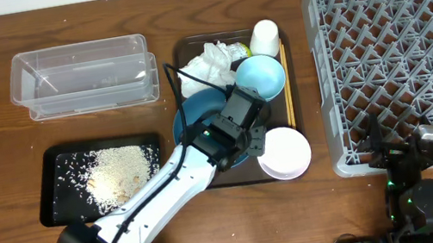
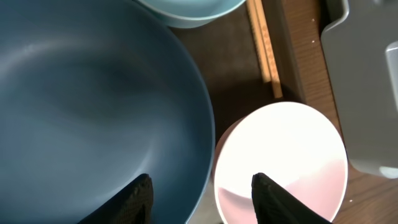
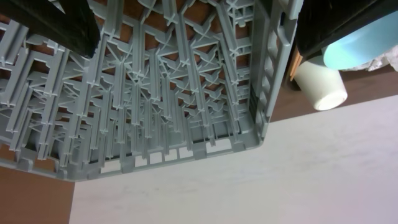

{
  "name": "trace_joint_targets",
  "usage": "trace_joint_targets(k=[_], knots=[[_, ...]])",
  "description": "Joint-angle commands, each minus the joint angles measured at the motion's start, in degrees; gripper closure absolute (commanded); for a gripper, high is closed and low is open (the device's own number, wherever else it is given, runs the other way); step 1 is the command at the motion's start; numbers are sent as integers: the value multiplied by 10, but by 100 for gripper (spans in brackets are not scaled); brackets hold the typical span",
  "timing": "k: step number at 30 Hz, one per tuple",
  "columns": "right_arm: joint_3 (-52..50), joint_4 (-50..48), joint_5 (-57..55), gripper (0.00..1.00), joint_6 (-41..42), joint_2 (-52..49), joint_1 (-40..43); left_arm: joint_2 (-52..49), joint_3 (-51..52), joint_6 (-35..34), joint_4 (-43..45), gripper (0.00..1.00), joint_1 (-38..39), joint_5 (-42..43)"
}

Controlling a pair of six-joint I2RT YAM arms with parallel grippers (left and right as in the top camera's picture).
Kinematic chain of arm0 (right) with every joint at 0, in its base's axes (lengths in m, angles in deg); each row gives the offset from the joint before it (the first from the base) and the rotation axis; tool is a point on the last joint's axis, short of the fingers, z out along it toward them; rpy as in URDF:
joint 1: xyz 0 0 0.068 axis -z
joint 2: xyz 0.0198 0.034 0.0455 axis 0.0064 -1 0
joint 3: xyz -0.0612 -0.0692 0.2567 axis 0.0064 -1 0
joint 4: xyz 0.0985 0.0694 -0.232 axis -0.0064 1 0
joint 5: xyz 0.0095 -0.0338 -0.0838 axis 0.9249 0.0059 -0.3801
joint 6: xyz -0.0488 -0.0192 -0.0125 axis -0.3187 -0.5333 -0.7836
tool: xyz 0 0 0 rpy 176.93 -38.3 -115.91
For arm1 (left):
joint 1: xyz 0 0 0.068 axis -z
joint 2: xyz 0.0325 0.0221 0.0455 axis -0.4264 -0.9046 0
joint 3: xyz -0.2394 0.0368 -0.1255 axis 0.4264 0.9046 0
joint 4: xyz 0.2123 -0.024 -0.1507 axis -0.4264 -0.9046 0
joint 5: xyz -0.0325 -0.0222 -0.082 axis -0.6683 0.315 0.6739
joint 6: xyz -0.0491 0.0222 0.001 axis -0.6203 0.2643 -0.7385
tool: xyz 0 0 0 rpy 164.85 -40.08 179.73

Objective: Sort waste into correct bins and load items into the dishwasher rack
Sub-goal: 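Carry the emptied teal bowl back and set it on the brown tray, then grasp the crumpled white tissue with the left gripper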

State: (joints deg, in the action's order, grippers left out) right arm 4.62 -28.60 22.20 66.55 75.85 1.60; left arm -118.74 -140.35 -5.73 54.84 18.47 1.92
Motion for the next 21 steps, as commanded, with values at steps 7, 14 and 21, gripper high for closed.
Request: trace_joint_targets(k=[7,14,21], knots=[[-1,1,-2,1,-4,3,-8,-4,-154,22,-67,34,-91,-105],[-1,1,-2,1,-4,3,-8,-72,-306,150,-124,33,-213,64],[-1,1,-2,1,-4,3,-8,-180,-320,205,-47,31,-211,47]])
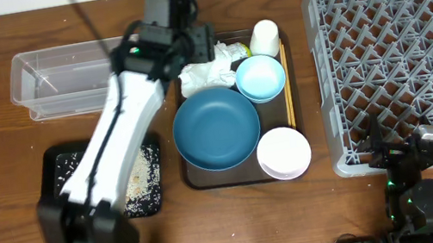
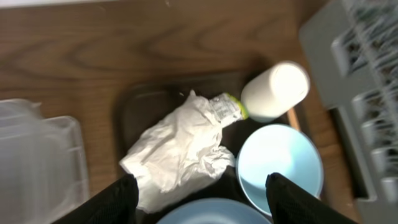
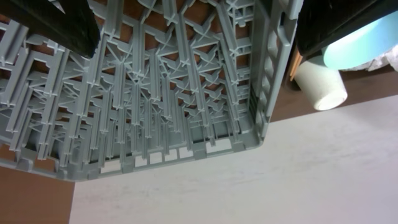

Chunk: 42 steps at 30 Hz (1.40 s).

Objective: Sort waste into correct bins and load items into the dishwasher rack
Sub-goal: 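Grasp the crumpled white tissue with the left gripper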

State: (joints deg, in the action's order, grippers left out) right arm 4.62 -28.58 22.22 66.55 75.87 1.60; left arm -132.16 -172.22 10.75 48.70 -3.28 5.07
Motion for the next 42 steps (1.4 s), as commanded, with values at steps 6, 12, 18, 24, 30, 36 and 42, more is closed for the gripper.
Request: trace_joint_targets(k=[6,12,18,24,30,36,42], knots=[[-1,1,-2,1,-4,3,-8,-129,-1,40,90,28,6,-33],[-1,1,-2,1,-4,3,-8,-188,-1,41,117,28,6,-66],[-1,1,-2,1,-4,3,-8,-222,0,40,114,29,6,-76],[-1,1,-2,1,-4,3,-8,-221,1,40,109,68,6,-76],[-1,1,-2,1,-4,3,-8,-181,1,34,96,94,6,-72],[-1,1,-2,1,-4,3,-8,-83,1,20,66,94,6,-70],[-1,1,-2,1,-4,3,-8,10,1,19,29,94,3,-73]])
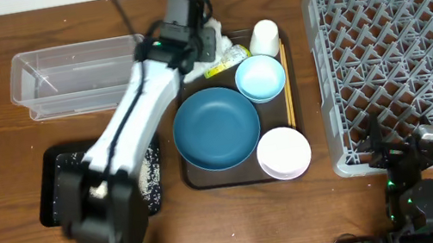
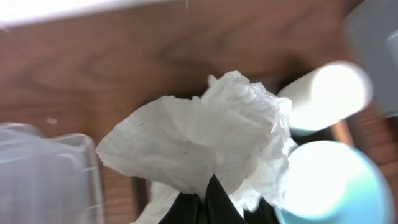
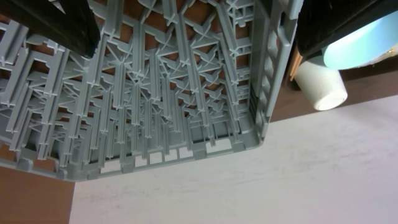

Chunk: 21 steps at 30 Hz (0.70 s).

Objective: Sort waste into correct bins and load items into the dishwasher rack
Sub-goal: 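Grasp the crumpled white tissue with the left gripper, then carry the tissue left and drop it into the clear bin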

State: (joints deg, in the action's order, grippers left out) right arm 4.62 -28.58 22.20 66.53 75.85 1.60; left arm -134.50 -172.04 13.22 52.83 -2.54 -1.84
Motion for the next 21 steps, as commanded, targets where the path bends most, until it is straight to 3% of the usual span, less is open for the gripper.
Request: trace_joint_targets(k=[1,4,12,21], knots=[[-1,1,-2,1,-4,3,-8,44,-1,-6,-16,94,-5,-3],[-1,1,-2,1,-4,4,-8,66,-1,-6,-17,94,-16,-10],[-1,1,-2,1,-4,3,-8,63,0,-25,18,94,-82,-123],[-1,1,-2,1,-4,3,-8,33,0,-26,74,92,-179,-123]])
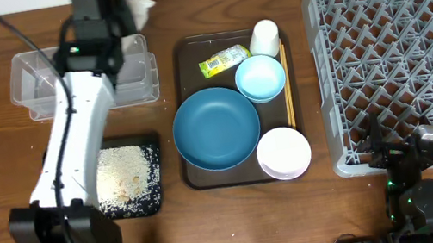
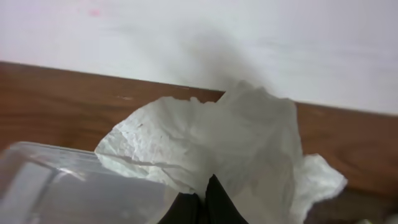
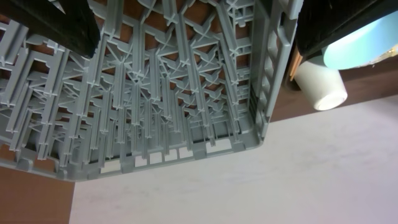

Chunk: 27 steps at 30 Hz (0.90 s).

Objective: Sort waste into correct bins and load items into the dishwasher rack
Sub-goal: 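Carry the tissue left and drop it into the clear bin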

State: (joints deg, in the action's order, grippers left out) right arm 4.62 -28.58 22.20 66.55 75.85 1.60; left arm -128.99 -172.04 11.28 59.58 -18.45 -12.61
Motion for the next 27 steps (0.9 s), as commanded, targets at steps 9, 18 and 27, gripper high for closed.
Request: trace_joint_targets(k=[9,18,27], knots=[[-1,1,-2,1,-4,3,-8,-74,0,-6,29,87,-71,-16],[-1,1,-2,1,-4,3,-8,-86,0,-7,-31,89,-92,-15],[-1,1,-2,1,-4,3,-8,-86,0,-7,-49,58,-92,-13]])
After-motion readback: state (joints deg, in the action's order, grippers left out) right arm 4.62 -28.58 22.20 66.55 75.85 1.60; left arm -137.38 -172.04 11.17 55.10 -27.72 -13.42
